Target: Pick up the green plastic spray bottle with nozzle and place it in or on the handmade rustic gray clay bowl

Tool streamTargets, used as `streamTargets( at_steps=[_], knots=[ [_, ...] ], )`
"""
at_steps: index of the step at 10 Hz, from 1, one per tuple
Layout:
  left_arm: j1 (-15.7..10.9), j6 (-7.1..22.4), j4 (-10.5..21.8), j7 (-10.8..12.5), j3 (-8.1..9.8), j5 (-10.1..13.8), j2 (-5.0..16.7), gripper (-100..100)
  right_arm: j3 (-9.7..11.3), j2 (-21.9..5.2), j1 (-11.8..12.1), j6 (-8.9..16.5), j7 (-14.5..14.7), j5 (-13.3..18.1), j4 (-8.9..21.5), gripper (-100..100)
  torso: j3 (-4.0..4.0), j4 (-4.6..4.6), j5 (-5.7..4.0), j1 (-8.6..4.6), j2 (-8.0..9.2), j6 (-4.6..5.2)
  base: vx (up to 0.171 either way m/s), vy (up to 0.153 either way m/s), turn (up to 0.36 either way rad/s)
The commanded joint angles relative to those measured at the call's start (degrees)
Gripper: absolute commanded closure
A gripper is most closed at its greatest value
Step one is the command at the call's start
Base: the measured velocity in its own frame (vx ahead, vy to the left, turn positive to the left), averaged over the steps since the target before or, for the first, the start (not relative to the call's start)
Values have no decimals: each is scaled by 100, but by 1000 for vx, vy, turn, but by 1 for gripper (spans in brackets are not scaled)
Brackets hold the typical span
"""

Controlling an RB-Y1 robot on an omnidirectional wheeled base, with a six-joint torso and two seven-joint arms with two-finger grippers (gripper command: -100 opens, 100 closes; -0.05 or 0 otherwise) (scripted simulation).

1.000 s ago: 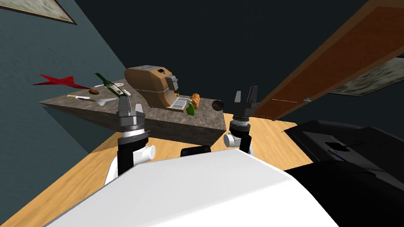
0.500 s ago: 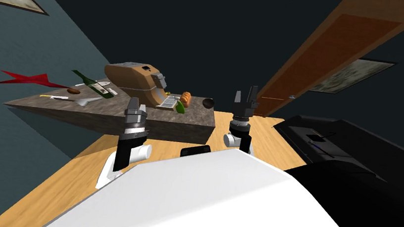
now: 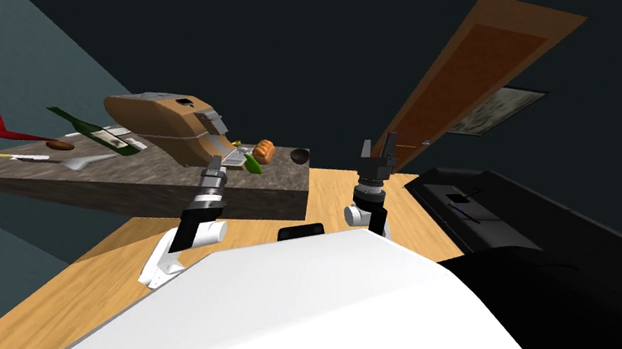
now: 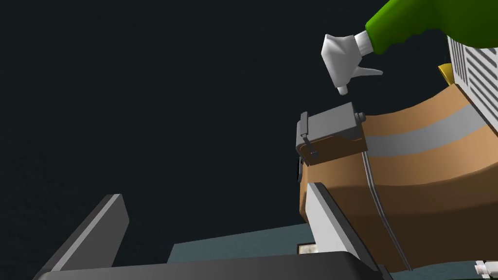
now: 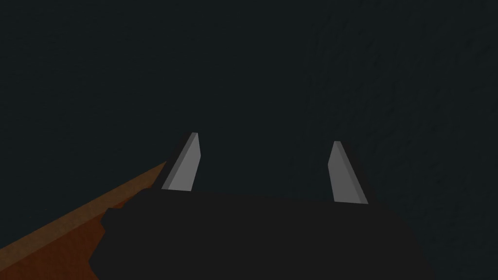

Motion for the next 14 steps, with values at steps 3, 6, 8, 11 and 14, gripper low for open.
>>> streamTargets(
  at_steps=[3,6,8,11,14],
  knots=[
    [-138,385,434,-124,149,201,361,-100,-1,-1,0,0,0,0,0,0,-4,-1,7,35,-7,0,-36,-192,-113],
    [-261,776,962,-257,292,385,680,-100,-1,-1,1,0,0,0,0,0,-9,-3,5,25,-16,-1,-7,-221,-139],
    [-316,977,1239,-325,370,479,845,-100,-1,-1,1,0,0,0,0,0,-9,-3,7,38,-16,-1,-4,-168,-100],
    [-409,1383,1675,-465,538,667,1185,-100,-1,-1,1,0,0,0,0,0,-13,-5,2,16,-23,-2,28,-236,-148],
    [-446,1587,2139,-536,628,760,1362,-100,-1,-1,1,0,0,0,0,0,-17,-6,11,50,-29,0,43,-132,-99]
  ],
)
